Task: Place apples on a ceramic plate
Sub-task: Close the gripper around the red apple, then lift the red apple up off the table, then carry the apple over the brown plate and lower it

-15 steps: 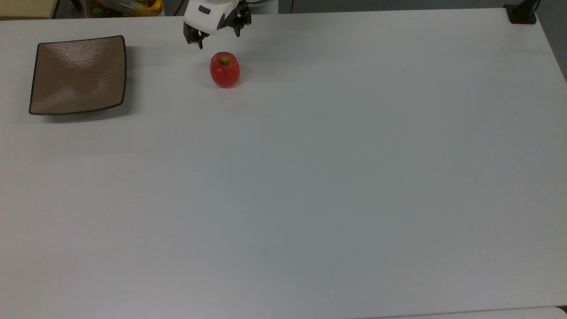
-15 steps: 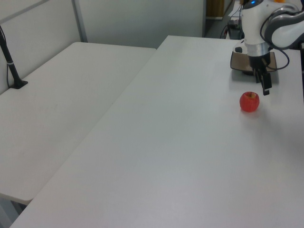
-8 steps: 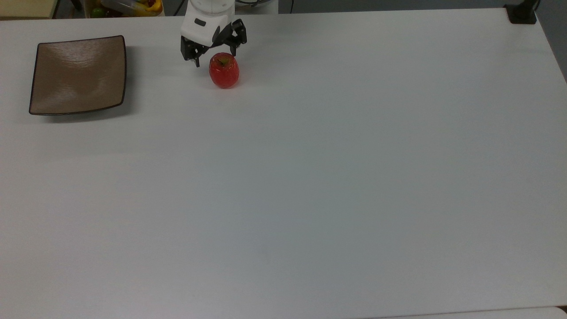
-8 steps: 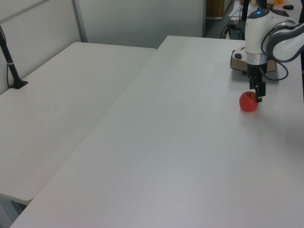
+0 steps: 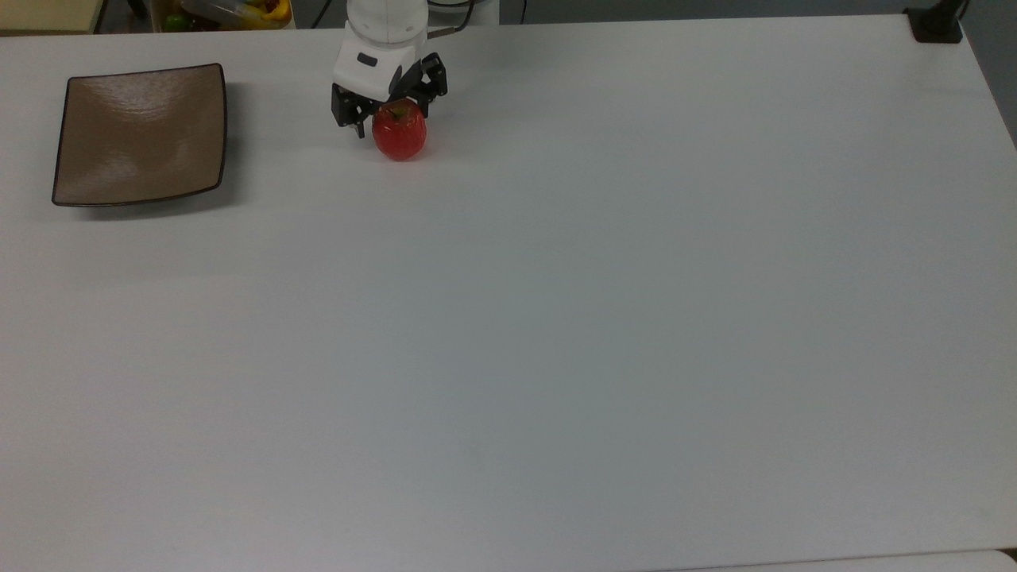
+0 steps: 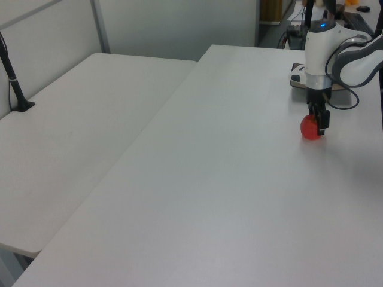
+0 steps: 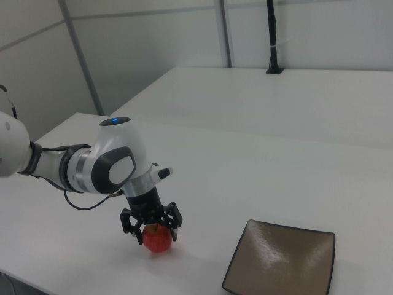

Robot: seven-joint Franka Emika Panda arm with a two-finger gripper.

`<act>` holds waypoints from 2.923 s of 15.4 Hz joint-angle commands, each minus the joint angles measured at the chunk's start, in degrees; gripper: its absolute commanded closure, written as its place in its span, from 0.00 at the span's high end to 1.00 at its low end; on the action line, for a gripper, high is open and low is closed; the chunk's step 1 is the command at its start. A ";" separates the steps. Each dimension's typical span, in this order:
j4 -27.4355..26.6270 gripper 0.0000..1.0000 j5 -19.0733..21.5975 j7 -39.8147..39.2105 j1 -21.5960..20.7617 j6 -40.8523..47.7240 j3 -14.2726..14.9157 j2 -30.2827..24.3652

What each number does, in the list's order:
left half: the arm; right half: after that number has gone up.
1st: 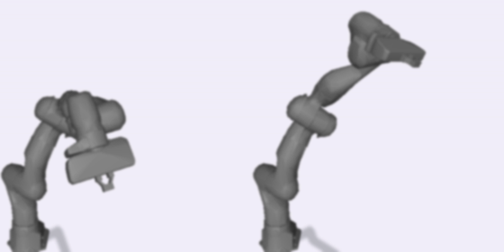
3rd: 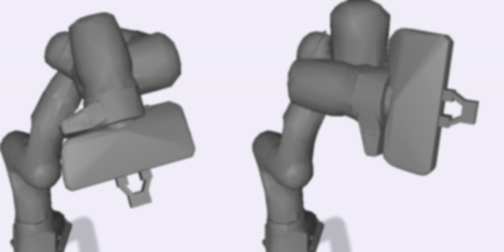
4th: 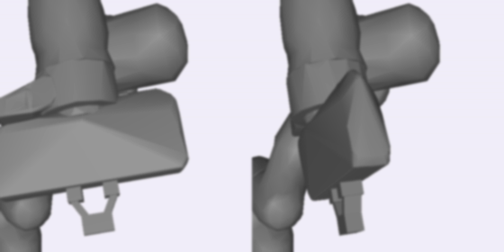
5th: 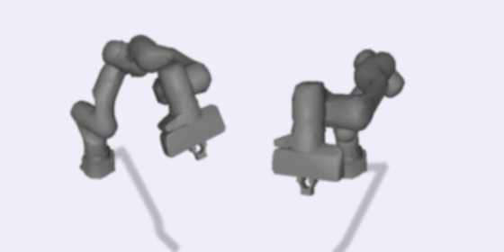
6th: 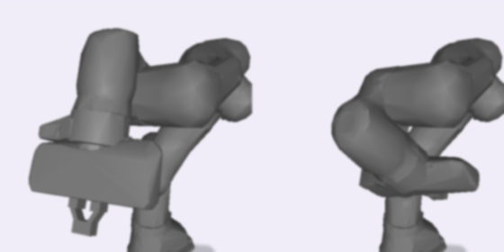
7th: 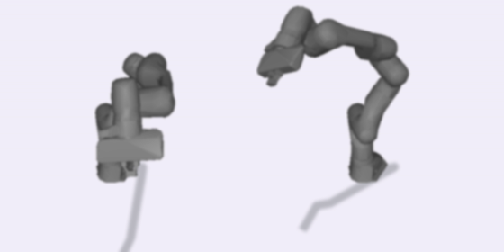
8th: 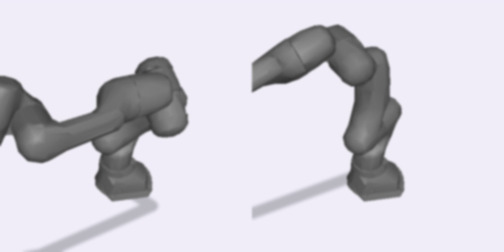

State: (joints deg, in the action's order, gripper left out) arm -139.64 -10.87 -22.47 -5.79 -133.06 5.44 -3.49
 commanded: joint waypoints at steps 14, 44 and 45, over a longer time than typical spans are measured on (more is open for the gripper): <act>7.96 0.00 -0.30 4.02 -0.53 9.46 -0.16 -1.51; 39.11 0.00 9.47 -35.87 16.60 15.48 11.53 17.64; 37.70 0.01 8.85 -37.36 17.39 13.81 11.53 18.17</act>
State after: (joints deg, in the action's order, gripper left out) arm -98.62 -0.08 -55.18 10.07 -114.01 16.85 13.17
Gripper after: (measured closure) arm 0.260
